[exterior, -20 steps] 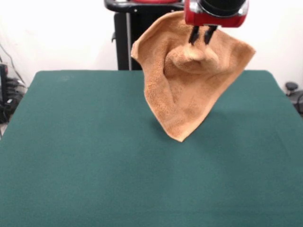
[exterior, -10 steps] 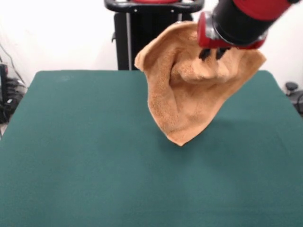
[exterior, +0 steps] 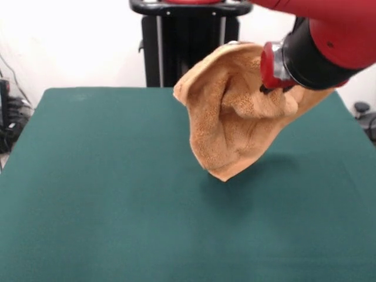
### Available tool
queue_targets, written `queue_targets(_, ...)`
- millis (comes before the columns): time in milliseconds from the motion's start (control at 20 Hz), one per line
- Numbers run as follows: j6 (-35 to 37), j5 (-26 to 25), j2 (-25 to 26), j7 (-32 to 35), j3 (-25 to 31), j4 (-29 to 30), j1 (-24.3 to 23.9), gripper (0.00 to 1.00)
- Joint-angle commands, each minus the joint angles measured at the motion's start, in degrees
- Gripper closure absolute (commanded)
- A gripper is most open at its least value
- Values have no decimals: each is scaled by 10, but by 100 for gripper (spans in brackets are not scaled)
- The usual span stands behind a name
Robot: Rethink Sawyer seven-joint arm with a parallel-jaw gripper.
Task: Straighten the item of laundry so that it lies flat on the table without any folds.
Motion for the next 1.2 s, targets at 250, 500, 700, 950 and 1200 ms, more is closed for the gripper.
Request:
queue_targets(250, 99, 59, 74, 157, -44, -188, -11, 100)
queue_targets(500, 65, 106, 91, 120, -93, -212, -14, 0)
queue_targets(700, 33, 117, 89, 101, -100, -208, -13, 0)
queue_targets(950, 11, 123, 81, 95, -98, -188, -10, 0)
queue_targets(1200, -2, 116, 71, 88, -82, -160, -3, 0)
